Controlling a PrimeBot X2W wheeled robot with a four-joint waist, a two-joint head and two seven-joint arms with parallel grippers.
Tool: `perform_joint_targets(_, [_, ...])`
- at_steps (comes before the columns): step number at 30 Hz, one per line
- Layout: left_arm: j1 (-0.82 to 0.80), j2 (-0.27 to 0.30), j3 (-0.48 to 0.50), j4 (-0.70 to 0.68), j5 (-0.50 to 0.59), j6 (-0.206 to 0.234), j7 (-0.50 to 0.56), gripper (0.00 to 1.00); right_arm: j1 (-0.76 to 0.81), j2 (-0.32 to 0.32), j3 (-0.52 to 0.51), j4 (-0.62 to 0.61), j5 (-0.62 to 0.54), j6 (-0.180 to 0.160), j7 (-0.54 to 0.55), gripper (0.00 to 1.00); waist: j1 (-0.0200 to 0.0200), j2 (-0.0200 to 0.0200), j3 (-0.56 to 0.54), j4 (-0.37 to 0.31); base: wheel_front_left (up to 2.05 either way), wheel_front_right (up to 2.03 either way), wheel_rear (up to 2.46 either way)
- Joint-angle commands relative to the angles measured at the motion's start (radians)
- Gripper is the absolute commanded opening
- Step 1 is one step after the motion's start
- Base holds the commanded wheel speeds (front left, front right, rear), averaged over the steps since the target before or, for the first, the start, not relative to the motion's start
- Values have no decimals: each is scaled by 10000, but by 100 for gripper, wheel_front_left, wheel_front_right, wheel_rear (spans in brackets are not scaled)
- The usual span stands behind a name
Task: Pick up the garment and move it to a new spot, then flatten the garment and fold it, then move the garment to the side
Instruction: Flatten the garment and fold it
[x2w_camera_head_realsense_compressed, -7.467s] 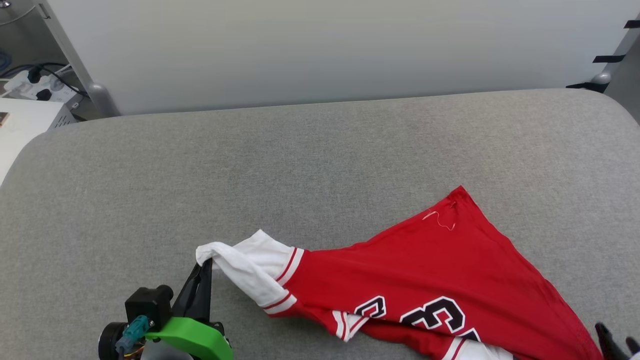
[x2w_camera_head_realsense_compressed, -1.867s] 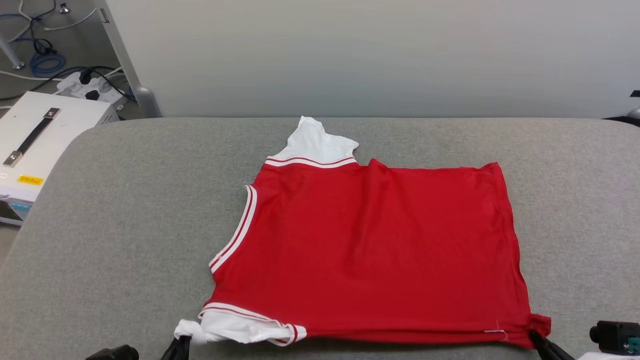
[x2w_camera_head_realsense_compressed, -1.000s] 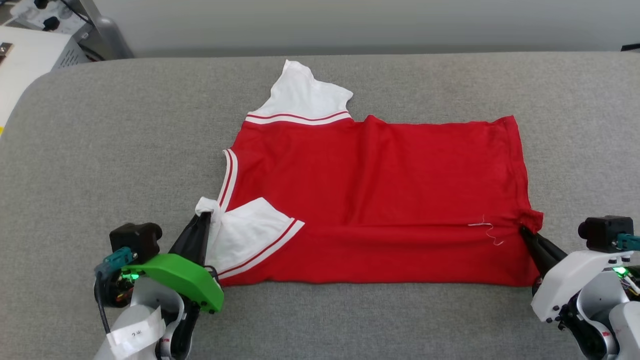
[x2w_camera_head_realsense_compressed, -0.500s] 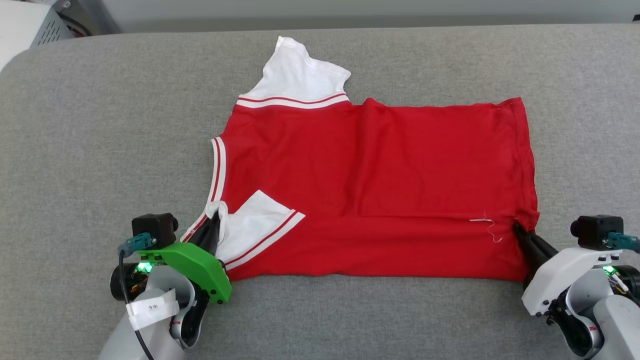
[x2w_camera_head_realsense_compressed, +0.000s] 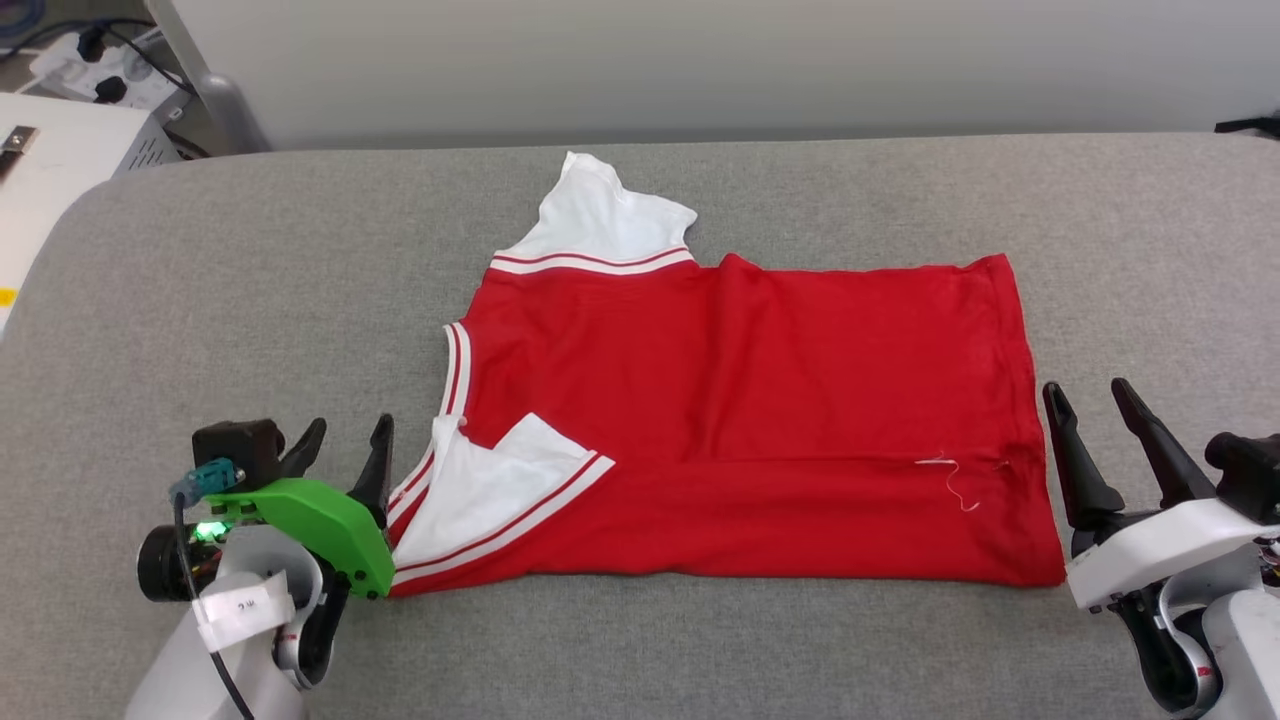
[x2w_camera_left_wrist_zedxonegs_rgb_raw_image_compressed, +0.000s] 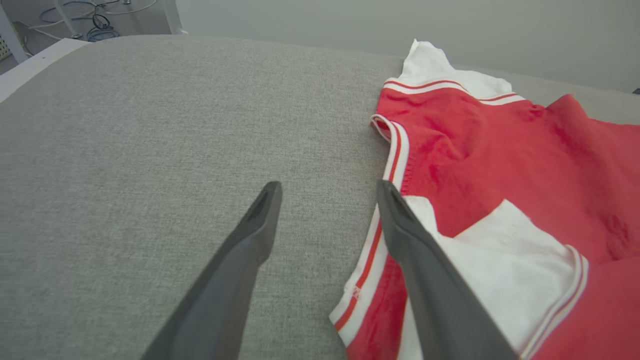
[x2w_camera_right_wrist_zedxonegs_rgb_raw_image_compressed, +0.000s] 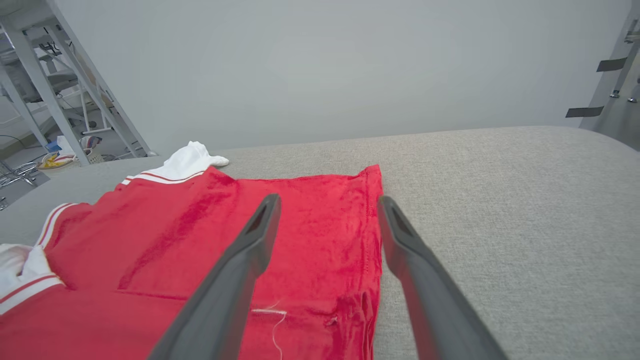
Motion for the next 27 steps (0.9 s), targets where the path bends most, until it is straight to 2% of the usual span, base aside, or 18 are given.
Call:
perform_joint_targets(1, [-2, 149, -59, -193, -99, -75, 407, 100, 251, 118, -105, -181, -137, -80, -77, 100, -1, 0, -282, -58, 0, 0, 0])
perform_joint_targets(2, [9, 239, -89, -357, -158, -111, 683, 100, 353, 171, -167, -295, -197, -80, -84, 100, -1, 0, -321, -69, 0, 0, 0])
perform_joint_targets(5, [172, 586, -391, -934, -610, -312, 2416, 100, 693, 321, -382, -585, -351, -80, -71, 100, -1, 0, -414, -95, 0, 0, 0])
perform_joint_targets(10, [662, 1119, -411, -1962, -1838, -410, 5002, 100, 1075, 589, -654, -911, -519, -80, 180, 100, -1, 0, -455, -221, 0, 0, 0])
perform_joint_targets(12, [917, 1260, -381, -2368, -2188, -278, 5782, 100, 1172, 679, -734, -1022, -554, -80, 275, 100, -1, 0, -428, -278, 0, 0, 0])
perform_joint_targets(15, [1312, 1388, -388, -2890, -2521, 179, 6784, 100, 1243, 775, -808, -1159, -584, -80, 435, 100, -1, 0, -310, -364, 0, 0, 0])
perform_joint_targets(20, [1628, 1445, -523, -3239, -2499, 749, 7400, 100, 1159, 857, -845, -1298, -505, -80, 601, 100, -1, 0, -10, -505, 0, 0, 0])
perform_joint_targets(27, [1439, 1087, -961, -2600, -2426, 762, 7693, 100, 997, 830, -845, -1250, -230, -80, 794, 100, -1, 0, 377, -696, 0, 0, 0])
